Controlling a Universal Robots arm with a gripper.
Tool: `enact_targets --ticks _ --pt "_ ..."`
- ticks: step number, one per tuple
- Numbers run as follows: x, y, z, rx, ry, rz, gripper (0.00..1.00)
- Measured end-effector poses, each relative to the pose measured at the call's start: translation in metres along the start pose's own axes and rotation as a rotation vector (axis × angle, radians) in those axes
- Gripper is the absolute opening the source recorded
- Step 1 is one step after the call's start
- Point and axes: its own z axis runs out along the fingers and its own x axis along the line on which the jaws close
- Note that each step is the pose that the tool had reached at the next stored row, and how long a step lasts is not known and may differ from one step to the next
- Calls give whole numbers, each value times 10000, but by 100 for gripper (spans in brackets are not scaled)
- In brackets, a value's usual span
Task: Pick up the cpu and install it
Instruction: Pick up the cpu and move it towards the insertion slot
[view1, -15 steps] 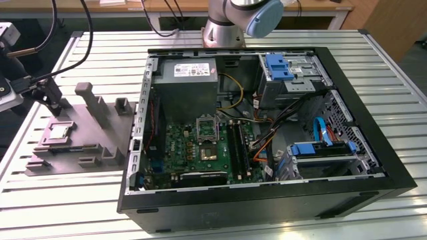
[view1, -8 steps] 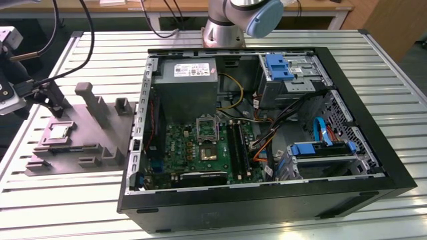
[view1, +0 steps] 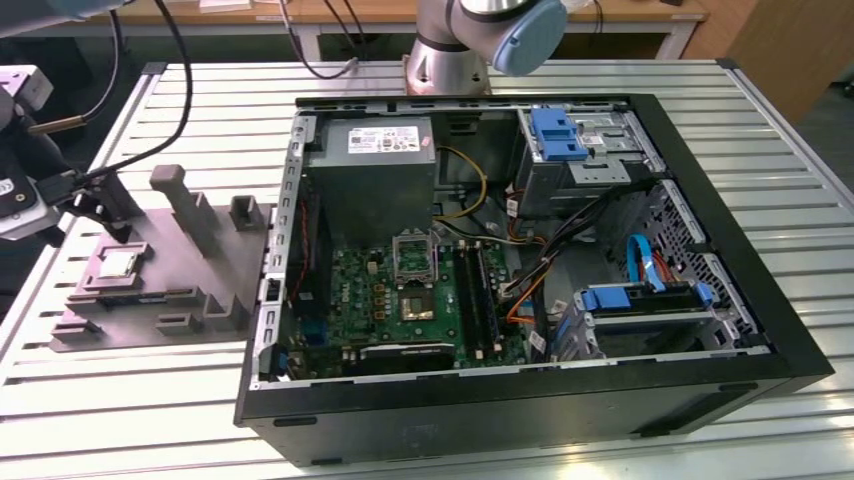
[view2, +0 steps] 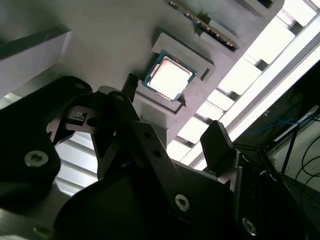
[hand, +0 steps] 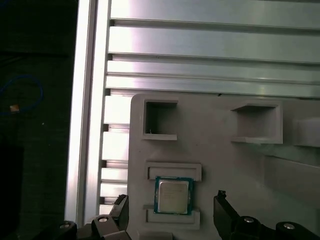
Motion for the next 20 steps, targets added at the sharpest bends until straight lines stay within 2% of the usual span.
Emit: enact_targets --ticks 14,20 --pt "1 -22 250 0 -9 -1 77" --pt "2 -26 315 1 -15 19 77"
